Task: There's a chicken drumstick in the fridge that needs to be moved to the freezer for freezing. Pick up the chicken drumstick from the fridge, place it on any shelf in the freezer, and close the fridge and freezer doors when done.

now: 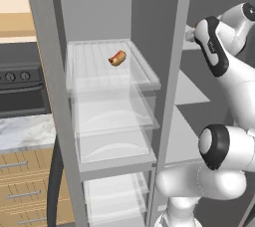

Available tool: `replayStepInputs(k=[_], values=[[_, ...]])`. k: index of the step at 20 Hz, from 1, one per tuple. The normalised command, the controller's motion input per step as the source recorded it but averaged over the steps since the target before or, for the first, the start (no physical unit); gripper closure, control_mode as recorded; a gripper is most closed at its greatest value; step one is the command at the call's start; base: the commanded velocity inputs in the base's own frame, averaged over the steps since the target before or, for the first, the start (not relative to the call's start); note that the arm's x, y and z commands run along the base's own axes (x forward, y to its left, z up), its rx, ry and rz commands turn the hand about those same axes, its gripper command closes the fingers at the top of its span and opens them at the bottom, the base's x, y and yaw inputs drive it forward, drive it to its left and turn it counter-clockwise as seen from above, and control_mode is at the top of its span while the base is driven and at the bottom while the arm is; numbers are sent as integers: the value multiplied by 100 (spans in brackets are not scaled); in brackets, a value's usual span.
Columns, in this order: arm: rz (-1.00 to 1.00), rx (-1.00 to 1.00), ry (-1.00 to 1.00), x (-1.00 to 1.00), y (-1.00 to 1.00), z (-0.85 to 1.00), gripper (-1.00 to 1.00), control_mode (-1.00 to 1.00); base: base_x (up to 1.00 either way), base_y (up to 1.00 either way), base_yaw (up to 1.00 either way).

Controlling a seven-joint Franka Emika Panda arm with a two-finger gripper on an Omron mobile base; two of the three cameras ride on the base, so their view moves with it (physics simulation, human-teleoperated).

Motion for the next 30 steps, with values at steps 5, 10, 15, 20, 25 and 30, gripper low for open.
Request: replayStepInputs(k=[5, 10, 15, 20, 25, 30], values=[[0, 0, 2, 48, -14, -27, 100, -100, 0, 0, 0], [0, 0, 4, 44, -17, -13, 100, -100, 0, 0, 0], [0, 0, 2, 47, -3, -3, 100, -100, 0, 0, 0], [0, 0, 5, 55, 0, 0, 100, -100, 0, 0, 0], [0, 0, 0, 45, -4, -3, 100, -100, 0, 0, 0], [0, 0, 0, 37, 0, -8, -100, -100, 0, 0, 0]])
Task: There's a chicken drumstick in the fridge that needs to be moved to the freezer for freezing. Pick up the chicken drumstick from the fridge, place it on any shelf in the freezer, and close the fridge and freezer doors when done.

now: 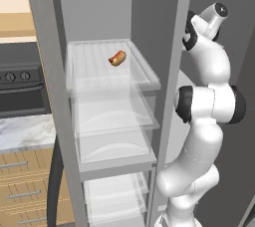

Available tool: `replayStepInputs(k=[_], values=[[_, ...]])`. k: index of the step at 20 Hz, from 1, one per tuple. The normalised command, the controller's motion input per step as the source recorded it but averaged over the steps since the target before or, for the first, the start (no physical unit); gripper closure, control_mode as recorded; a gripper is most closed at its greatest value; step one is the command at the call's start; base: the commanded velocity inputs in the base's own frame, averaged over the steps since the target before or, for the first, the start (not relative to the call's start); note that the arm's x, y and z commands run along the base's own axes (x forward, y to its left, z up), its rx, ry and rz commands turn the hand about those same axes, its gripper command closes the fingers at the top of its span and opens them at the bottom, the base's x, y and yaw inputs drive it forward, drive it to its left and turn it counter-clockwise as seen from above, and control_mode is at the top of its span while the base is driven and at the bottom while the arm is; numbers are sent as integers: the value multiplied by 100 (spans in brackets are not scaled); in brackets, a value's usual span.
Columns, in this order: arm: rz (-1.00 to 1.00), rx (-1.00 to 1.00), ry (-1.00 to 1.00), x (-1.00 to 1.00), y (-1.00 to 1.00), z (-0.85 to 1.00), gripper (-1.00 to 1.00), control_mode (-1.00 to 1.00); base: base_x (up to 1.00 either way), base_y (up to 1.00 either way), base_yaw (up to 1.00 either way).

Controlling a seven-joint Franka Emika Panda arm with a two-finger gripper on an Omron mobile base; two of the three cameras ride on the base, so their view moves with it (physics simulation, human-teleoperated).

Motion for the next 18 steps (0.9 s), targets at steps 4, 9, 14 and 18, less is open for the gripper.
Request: replayStepInputs(k=[4, 9, 14, 18], values=[[0, 0, 0, -1, 0, 0, -100, -100, 0, 0, 0], [1, 0, -4, -38, 1, 0, -100, -100, 0, 0, 0], [0, 0, -3, -80, 21, 0, -100, -100, 0, 0, 0], [0, -2, 0, -100, 42, 1, -100, -100, 0, 0, 0]])
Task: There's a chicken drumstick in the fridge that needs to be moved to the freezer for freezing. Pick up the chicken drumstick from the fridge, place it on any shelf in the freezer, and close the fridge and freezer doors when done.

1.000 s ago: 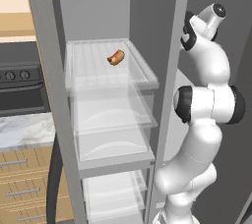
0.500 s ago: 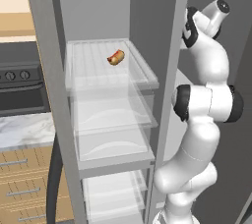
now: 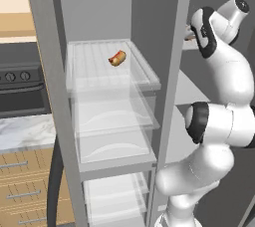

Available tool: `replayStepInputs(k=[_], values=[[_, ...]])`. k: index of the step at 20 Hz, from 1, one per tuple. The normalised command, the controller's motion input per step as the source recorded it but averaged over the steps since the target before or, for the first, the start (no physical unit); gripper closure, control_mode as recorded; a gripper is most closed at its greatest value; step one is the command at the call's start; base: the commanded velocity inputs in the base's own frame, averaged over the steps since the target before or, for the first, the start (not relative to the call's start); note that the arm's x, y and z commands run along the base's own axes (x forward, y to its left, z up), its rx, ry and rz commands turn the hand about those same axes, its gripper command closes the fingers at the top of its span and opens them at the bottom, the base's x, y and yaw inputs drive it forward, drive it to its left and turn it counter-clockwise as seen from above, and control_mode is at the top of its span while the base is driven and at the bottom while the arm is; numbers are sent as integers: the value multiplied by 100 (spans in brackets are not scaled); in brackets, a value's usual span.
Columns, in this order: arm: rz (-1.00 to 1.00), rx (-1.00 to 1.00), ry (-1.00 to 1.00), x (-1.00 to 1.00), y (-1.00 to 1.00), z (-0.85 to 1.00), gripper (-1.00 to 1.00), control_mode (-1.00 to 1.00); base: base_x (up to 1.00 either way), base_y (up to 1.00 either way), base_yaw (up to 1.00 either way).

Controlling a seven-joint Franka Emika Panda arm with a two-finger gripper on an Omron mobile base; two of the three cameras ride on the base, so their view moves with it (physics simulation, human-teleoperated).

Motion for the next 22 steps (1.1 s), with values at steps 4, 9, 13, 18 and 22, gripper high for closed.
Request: replayStepInputs(k=[4, 9, 13, 18, 22], values=[[0, -3, 0, -100, 42, 1, -100, -100, 0, 0, 0], [-1, -2, -3, -100, 63, 0, -100, -100, 0, 0, 0], [-6, -2, 0, -100, 55, 5, -100, -100, 0, 0, 0], [-8, -6, 10, -98, 5, 13, -100, -100, 0, 0, 0], [0, -7, 17, -86, 0, 3, -100, -100, 0, 0, 0]])
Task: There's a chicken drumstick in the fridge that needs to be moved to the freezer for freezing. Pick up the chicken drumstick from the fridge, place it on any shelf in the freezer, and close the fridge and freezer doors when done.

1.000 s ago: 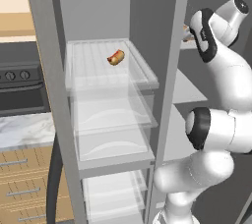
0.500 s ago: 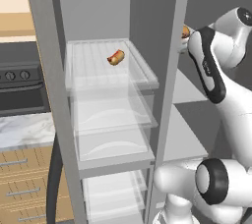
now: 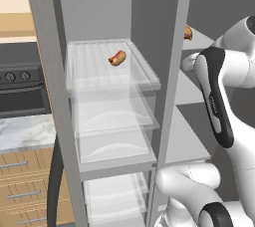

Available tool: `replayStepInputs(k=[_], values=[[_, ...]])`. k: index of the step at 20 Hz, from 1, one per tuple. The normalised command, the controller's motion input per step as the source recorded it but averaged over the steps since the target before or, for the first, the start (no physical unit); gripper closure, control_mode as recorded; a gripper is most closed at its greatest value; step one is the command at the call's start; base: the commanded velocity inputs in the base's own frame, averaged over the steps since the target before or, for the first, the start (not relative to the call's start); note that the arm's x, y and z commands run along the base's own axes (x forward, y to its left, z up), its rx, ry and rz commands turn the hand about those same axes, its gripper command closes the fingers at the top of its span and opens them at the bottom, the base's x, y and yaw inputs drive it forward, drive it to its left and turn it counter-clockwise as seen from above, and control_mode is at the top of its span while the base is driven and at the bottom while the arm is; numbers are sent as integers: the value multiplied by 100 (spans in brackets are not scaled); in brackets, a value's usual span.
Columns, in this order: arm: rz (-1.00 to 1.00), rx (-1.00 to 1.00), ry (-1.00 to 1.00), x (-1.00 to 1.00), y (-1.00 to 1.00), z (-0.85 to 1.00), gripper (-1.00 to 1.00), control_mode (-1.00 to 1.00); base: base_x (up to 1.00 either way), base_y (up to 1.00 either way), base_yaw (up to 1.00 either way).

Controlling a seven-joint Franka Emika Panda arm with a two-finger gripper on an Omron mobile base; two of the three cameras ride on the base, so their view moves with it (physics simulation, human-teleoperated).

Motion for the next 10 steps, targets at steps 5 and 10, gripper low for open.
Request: replayStepInputs(k=[5, 10], values=[[-1, -1, 10, -65, 3, 0, -100, -100, 0, 0, 0], [0, 0, 6, -60, 34, -5, -100, -100, 0, 0, 0]])
